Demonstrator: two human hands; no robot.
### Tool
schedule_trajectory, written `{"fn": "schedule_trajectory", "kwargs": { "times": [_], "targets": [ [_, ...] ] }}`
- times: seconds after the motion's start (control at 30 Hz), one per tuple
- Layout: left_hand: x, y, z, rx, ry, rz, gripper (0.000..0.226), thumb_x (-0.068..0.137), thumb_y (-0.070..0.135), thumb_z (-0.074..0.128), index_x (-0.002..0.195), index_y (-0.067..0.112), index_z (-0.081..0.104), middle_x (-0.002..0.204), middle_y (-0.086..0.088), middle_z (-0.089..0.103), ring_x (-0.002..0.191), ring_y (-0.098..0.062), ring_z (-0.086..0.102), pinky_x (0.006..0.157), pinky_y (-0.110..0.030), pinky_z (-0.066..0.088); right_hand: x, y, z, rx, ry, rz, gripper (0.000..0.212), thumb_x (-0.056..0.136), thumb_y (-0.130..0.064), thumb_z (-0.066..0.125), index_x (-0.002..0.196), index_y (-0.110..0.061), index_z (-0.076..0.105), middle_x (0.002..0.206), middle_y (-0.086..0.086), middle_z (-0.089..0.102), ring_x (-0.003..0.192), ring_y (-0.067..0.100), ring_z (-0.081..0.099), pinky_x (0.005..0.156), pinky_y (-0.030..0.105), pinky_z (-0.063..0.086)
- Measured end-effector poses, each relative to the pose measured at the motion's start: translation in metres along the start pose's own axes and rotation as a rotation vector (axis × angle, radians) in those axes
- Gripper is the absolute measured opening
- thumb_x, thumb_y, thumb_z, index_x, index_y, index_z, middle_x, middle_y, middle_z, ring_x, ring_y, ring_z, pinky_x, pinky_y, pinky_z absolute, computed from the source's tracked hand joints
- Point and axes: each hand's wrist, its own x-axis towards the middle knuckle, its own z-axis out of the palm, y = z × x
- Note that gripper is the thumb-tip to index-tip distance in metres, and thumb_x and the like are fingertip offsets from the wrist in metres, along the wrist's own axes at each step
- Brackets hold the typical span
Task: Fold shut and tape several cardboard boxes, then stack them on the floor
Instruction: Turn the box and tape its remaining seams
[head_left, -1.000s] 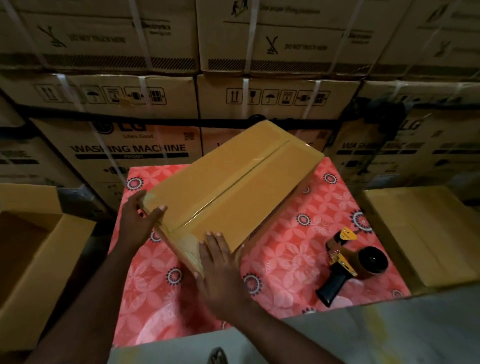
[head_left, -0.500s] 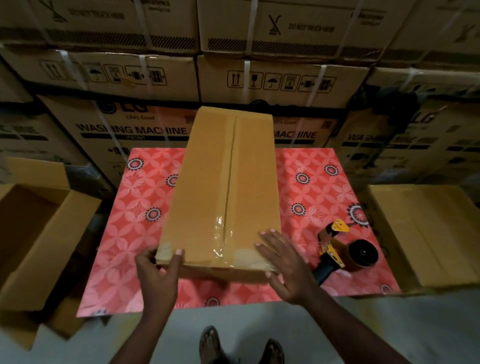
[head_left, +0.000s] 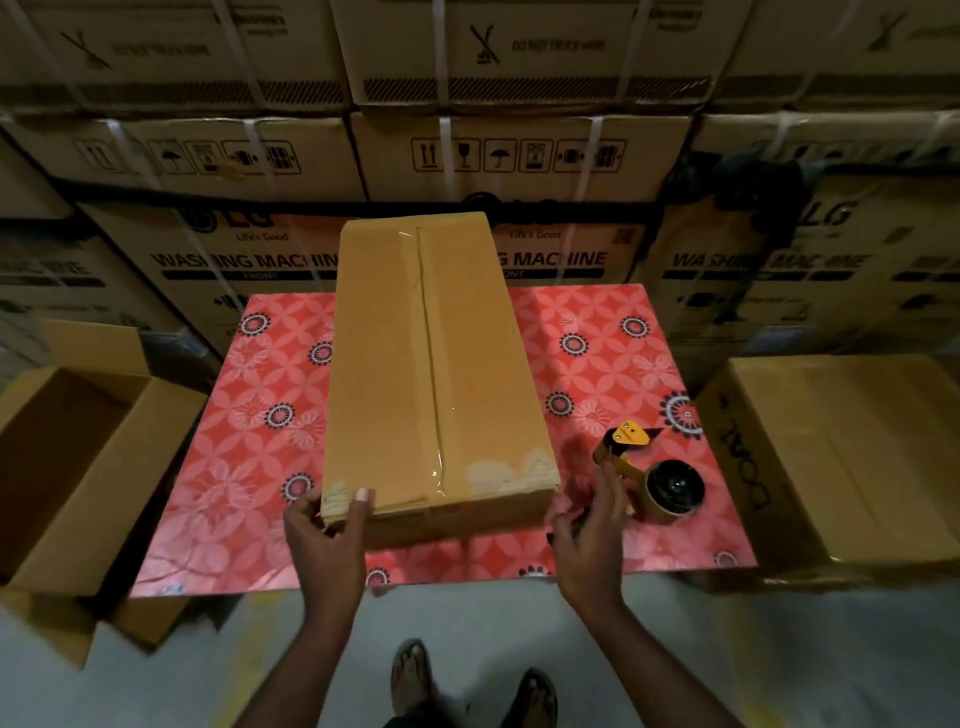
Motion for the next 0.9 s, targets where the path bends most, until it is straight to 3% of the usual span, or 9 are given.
{"fn": "schedule_trajectory", "kwargs": {
  "times": [0.1,0.17,0.27,0.43,0.53,0.6,0.73,0.8,0.9],
  "targets": [
    [-0.004,0.004,0.001,0.025,0.016,-0.018,0.044,0.091,0.027,0.074,0.123,0.015,0.046,0.121,-0.013,0.059,0.106,-0.027,0.060,0.088,-0.037,0.049,0.000,0.045,-0.001,-0.012,0.173,0.631,0.064,0.083,-0.010,0.078,0.136,0.007,0.048,0.138,0.030,0.046,0.127,0.042,0.046,0.101,0.047,0.045],
    [-0.006,0.007,0.002,0.021,0.034,-0.041,0.044,0.091,0.027,0.074,0.123,0.015,0.046,0.121,-0.012,0.060,0.107,-0.027,0.061,0.088,-0.037,0.049,0.008,0.059,-0.003,0.235,0.096,0.913,0.048,0.087,-0.015,0.077,0.122,0.011,0.057,0.116,0.027,0.062,0.099,0.037,0.062,0.074,0.039,0.052],
    [-0.009,0.011,0.003,0.024,0.046,-0.063,0.047,0.090,0.029,0.075,0.125,0.012,0.049,0.120,-0.011,0.062,0.107,-0.027,0.062,0.091,-0.040,0.052,0.031,0.066,-0.001,0.713,-0.021,1.049,0.021,0.093,-0.011,0.071,0.105,0.004,0.062,0.100,0.020,0.066,0.078,0.028,0.063,0.061,0.035,0.051],
    [-0.010,0.021,-0.003,0.039,-0.004,-0.105,0.047,0.091,0.028,0.075,0.127,0.010,0.051,0.118,-0.007,0.063,0.107,-0.022,0.063,0.084,-0.029,0.049,0.058,0.068,0.016,1.061,-0.108,1.203,0.018,0.097,-0.025,0.065,0.102,-0.008,0.067,0.083,0.011,0.075,0.068,0.024,0.073,0.062,0.039,0.063],
    [-0.001,0.026,-0.015,0.057,-0.058,-0.166,0.044,0.092,0.023,0.074,0.129,0.008,0.056,0.122,-0.007,0.065,0.113,-0.024,0.062,0.091,-0.034,0.050,0.076,0.072,0.026,1.045,-0.007,1.147,0.030,0.082,-0.040,0.078,0.088,-0.012,0.069,0.078,0.004,0.070,0.067,0.023,0.068,0.053,0.034,0.059],
    [0.002,0.032,-0.022,0.075,-0.056,-0.191,0.044,0.091,0.016,0.074,0.129,0.008,0.056,0.122,-0.005,0.063,0.114,-0.022,0.060,0.093,-0.034,0.049,0.083,0.036,0.005,1.049,0.067,1.071,0.023,0.086,-0.028,0.072,0.073,-0.017,0.057,0.068,0.001,0.057,0.056,0.017,0.058,0.049,0.025,0.051],
    [0.002,0.049,-0.025,0.091,0.030,-0.081,0.033,0.094,0.010,0.068,0.125,0.014,0.058,0.115,0.002,0.062,0.110,-0.018,0.060,0.082,-0.022,0.045,0.088,-0.022,-0.035,0.760,0.187,0.743,0.020,0.077,-0.028,0.071,0.069,-0.015,0.059,0.064,0.006,0.058,0.045,0.012,0.057,0.057,0.033,0.049],
    [0.003,0.058,-0.022,0.045,-0.017,-0.031,0.024,0.097,0.014,0.064,0.121,0.017,0.062,0.115,0.000,0.065,0.107,-0.019,0.062,0.087,-0.031,0.050,0.085,-0.045,-0.051,0.574,0.104,0.484,0.024,0.069,-0.037,0.075,0.068,-0.015,0.064,0.064,0.007,0.064,0.055,0.024,0.063,0.061,0.043,0.054],
    [-0.002,0.077,-0.011,-0.251,-0.277,-0.198,0.016,0.101,0.019,0.058,0.114,0.015,0.066,0.109,-0.011,0.068,0.089,-0.017,0.065,0.081,-0.033,0.052,0.082,-0.078,-0.060,0.532,-0.076,0.207,0.017,0.077,-0.014,0.077,0.065,-0.016,0.065,0.052,-0.002,0.063,0.048,0.016,0.060,0.050,0.028,0.049]
  ]
}}
